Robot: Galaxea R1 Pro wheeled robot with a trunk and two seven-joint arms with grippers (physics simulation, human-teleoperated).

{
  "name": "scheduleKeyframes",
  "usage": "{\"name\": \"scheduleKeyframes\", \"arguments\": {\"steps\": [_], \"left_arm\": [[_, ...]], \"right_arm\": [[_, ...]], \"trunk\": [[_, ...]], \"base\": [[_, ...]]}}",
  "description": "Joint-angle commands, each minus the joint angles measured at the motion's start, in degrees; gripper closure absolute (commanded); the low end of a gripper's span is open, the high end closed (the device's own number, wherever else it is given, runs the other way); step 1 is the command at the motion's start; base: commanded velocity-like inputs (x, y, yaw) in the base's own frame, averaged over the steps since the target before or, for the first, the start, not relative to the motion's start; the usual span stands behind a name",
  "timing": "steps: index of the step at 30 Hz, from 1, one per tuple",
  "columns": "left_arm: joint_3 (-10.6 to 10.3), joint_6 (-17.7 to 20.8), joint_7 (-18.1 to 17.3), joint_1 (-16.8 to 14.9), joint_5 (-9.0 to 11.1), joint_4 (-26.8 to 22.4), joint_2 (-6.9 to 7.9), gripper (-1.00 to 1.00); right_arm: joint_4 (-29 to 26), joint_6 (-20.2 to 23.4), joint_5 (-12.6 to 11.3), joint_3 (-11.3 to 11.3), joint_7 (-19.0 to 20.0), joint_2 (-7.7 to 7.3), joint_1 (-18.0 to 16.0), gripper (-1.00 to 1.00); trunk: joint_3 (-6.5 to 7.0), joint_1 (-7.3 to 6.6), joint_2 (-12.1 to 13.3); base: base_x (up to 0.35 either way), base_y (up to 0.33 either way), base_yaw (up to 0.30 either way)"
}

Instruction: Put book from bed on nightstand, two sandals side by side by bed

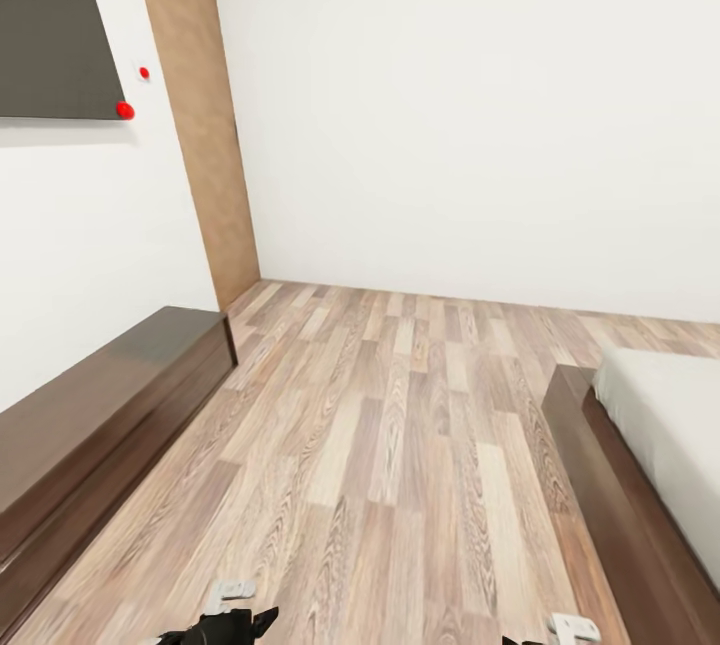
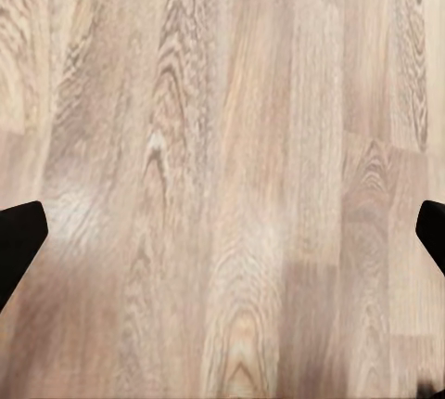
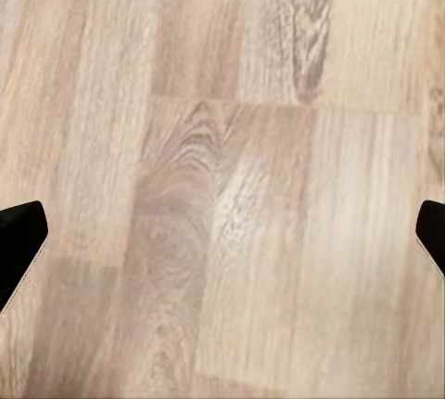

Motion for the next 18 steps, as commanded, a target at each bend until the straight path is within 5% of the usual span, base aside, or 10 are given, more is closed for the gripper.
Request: {"name": "scheduleKeyframes", "arguments": {"steps": [1,18], "left_arm": [[0.4,-0.3,-0.1,0.0,-0.6,0.0,0.01,-1.0],[0.4,-0.3,-0.1,0.0,-0.6,0.1,0.01,-1.0]], "right_arm": [[0.1,-0.2,0.6,-0.5,0.2,0.0,0.0,-1.0],[0.1,-0.2,0.6,-0.5,0.2,0.0,0.0,-1.0]], "trunk": [[-0.05,0.02,0.0],[-0.05,0.02,0.0]], "base": [[0.311,0.0,-0.018],[0.319,0.0,-0.034]]}}
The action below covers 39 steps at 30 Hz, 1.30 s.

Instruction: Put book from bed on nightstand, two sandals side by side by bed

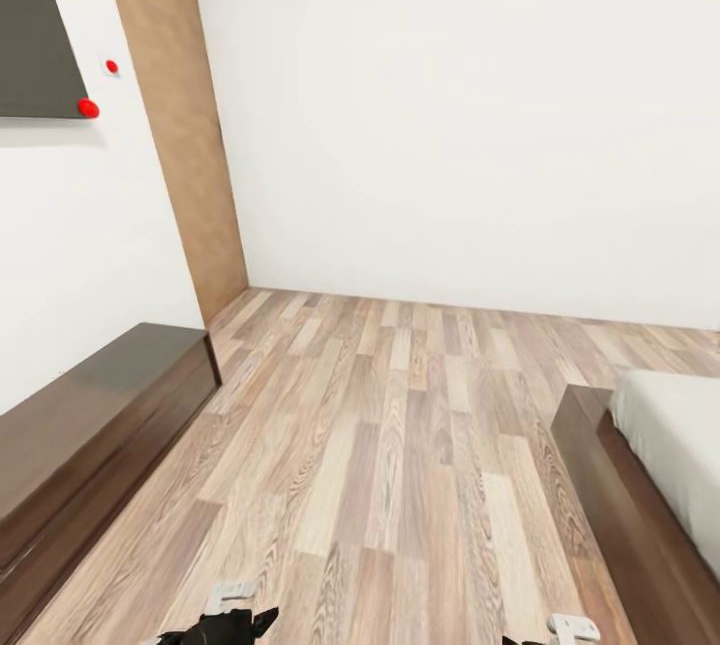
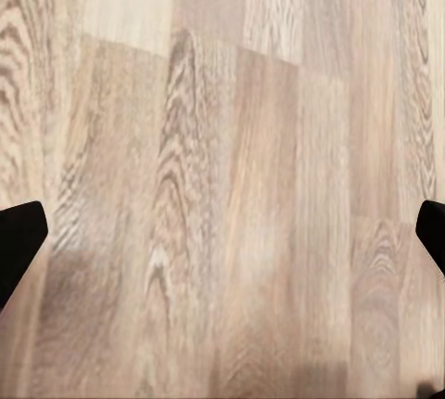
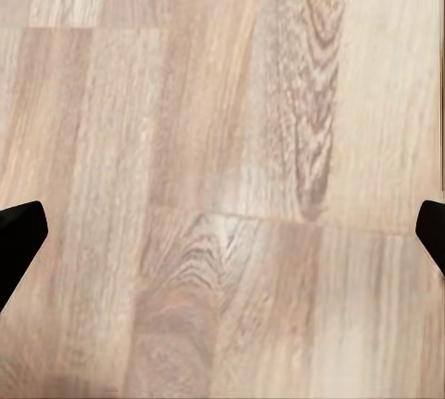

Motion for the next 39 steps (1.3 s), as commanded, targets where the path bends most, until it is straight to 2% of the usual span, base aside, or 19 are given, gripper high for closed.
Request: {"name": "scheduleKeyframes", "arguments": {"steps": [1,12,39], "left_arm": [[0.4,-0.3,-0.1,0.0,-0.6,0.0,0.02,-1.0],[0.4,-0.3,-0.1,0.0,-0.6,0.1,0.02,-1.0],[0.4,-0.3,-0.1,0.0,-0.6,0.0,0.02,-1.0]], "right_arm": [[0.1,-0.2,0.6,-0.5,0.2,0.01,-0.1,-1.0],[0.1,-0.2,0.6,-0.5,0.2,0.01,-0.1,-1.0],[0.1,-0.2,0.6,-0.5,0.2,0.01,-0.1,-1.0]], "trunk": [[-0.05,0.02,0.0],[-0.05,0.02,0.0],[-0.05,0.02,0.0]], "base": [[0.321,0.0,-0.213],[0.321,0.0,-0.207],[0.321,0.0,-0.007]]}}
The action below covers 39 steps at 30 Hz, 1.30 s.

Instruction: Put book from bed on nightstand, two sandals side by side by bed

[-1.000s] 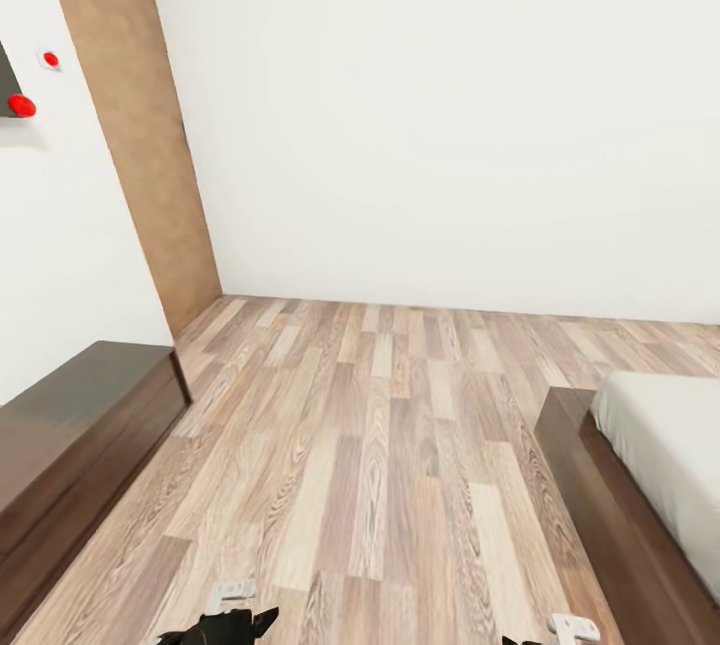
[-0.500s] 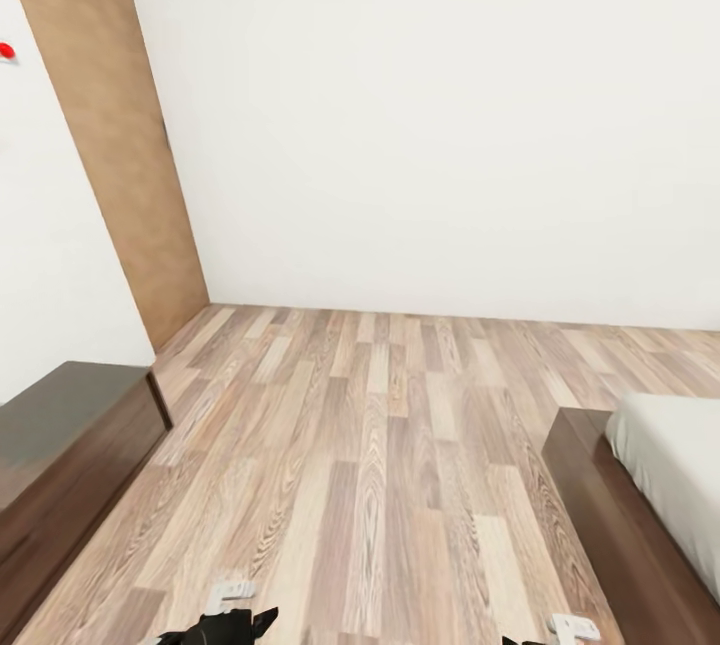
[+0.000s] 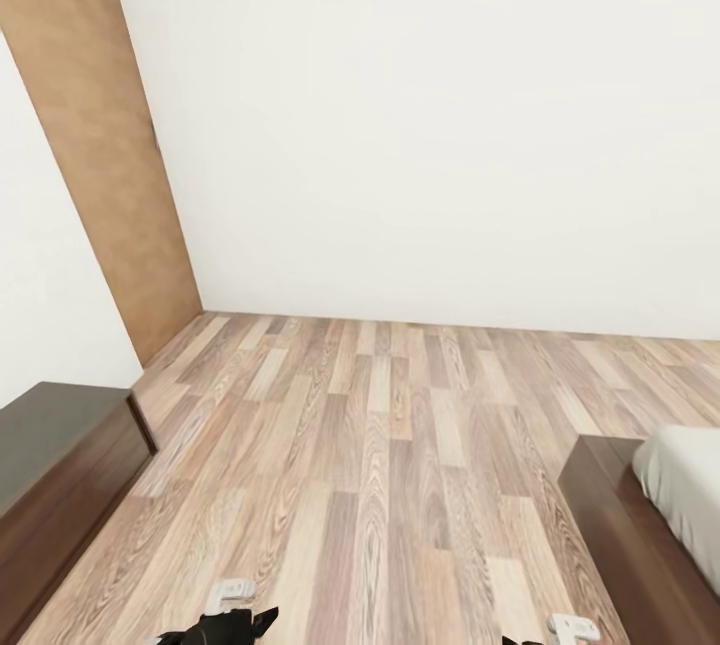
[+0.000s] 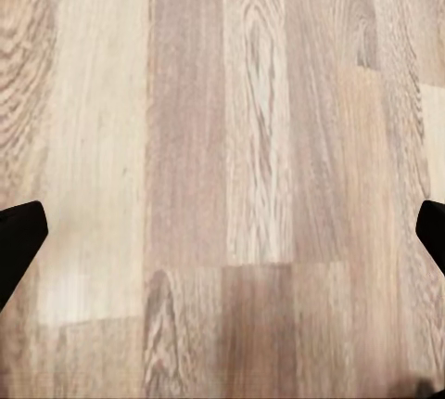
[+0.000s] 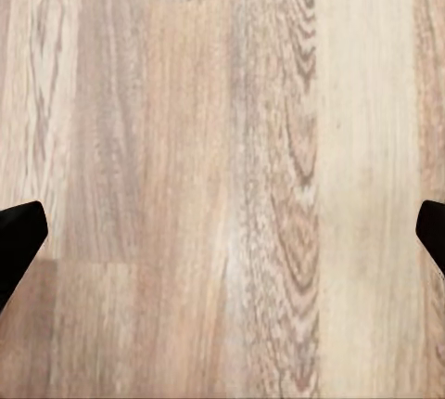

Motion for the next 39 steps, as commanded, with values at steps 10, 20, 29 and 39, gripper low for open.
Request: {"name": "scheduleKeyframes", "arguments": {"steps": [10,20,29,39], "left_arm": [[0.4,-0.3,-0.1,0.0,-0.6,0.0,0.01,-1.0],[0.4,-0.3,-0.1,0.0,-0.6,0.0,0.01,-1.0],[0.4,-0.3,-0.1,0.0,-0.6,0.1,0.01,-1.0],[0.4,-0.3,-0.1,0.0,-0.6,0.1,0.01,-1.0]], "right_arm": [[0.1,-0.2,0.6,-0.5,0.2,0.0,0.0,-1.0],[0.1,-0.2,0.6,-0.5,0.2,0.0,0.0,-1.0],[0.1,-0.2,0.6,-0.5,0.2,0.0,0.0,-1.0],[0.1,-0.2,0.6,-0.5,0.2,0.0,0.0,-1.0]], "trunk": [[-0.05,0.02,0.0],[-0.05,0.02,0.0],[-0.05,0.02,0.0],[-0.05,0.02,0.0]], "base": [[0.321,0.0,0.0],[0.321,0.0,0.0],[0.321,0.0,0.0],[0.321,0.0,0.0]]}}
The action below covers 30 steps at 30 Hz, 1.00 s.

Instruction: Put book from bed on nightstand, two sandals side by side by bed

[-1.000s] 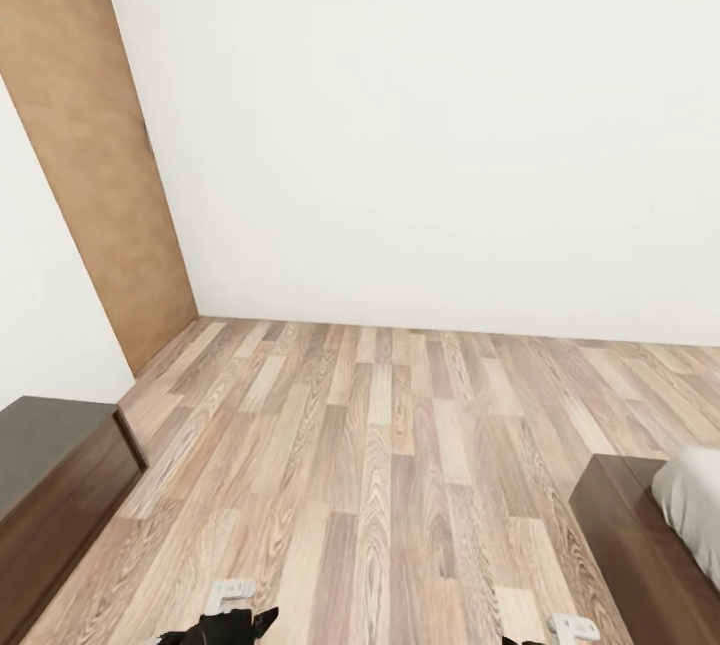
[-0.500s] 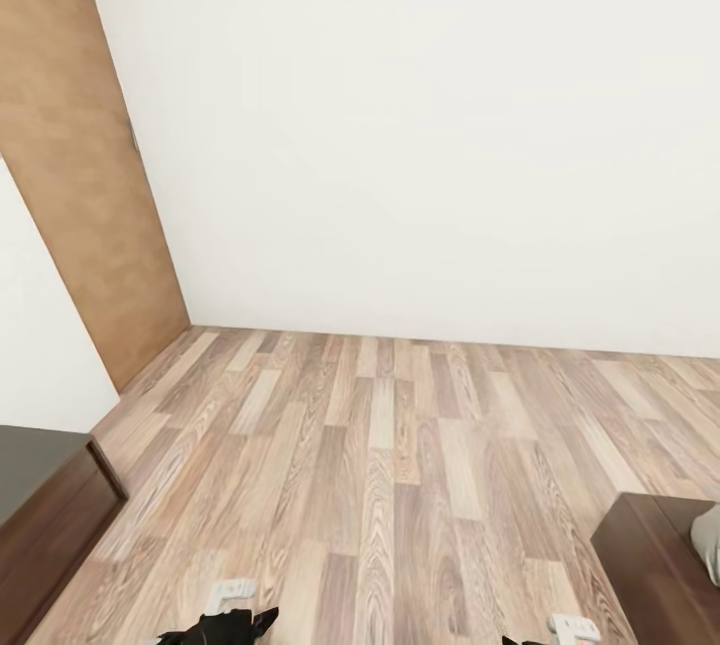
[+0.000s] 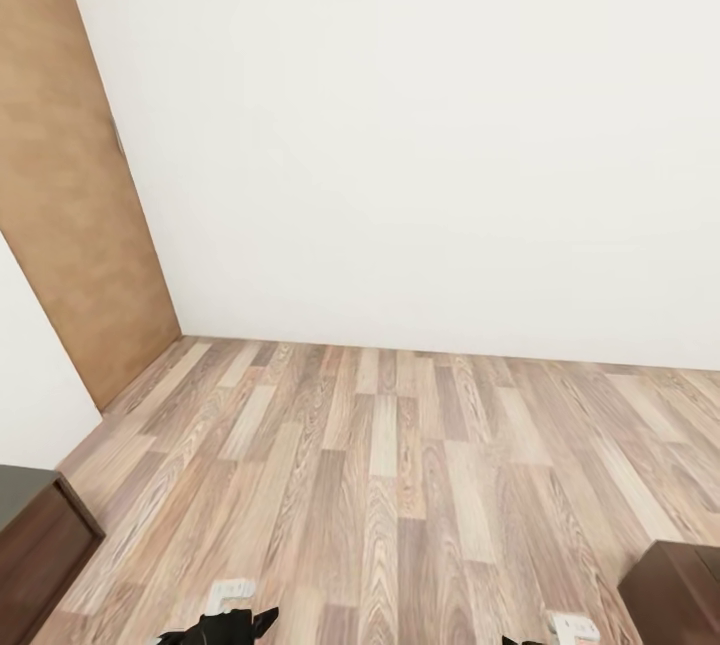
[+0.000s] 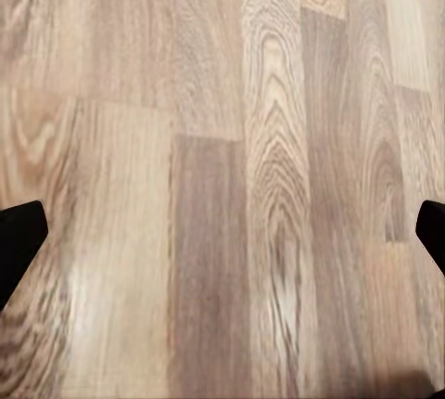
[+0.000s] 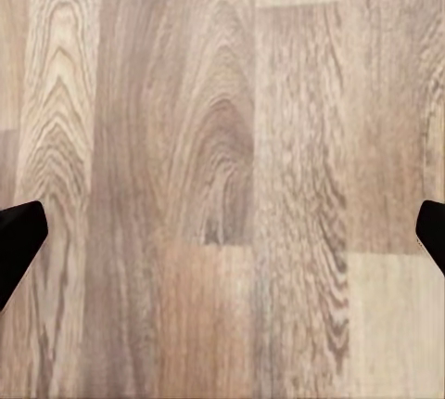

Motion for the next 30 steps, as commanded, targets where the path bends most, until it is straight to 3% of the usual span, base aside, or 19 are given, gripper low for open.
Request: {"name": "scheduleKeyframes", "arguments": {"steps": [1,30], "left_arm": [[0.4,-0.3,-0.1,0.0,-0.6,0.0,0.01,-1.0],[0.5,-0.3,-0.1,0.0,-0.6,0.0,0.01,-1.0]], "right_arm": [[0.1,-0.2,0.6,-0.5,0.2,0.0,0.0,-1.0],[0.0,-0.2,0.6,-0.5,0.2,0.0,0.0,-1.0]], "trunk": [[-0.05,0.02,0.0],[-0.05,0.02,0.0]], "base": [[0.321,0.0,0.0],[0.321,0.0,0.0]]}}
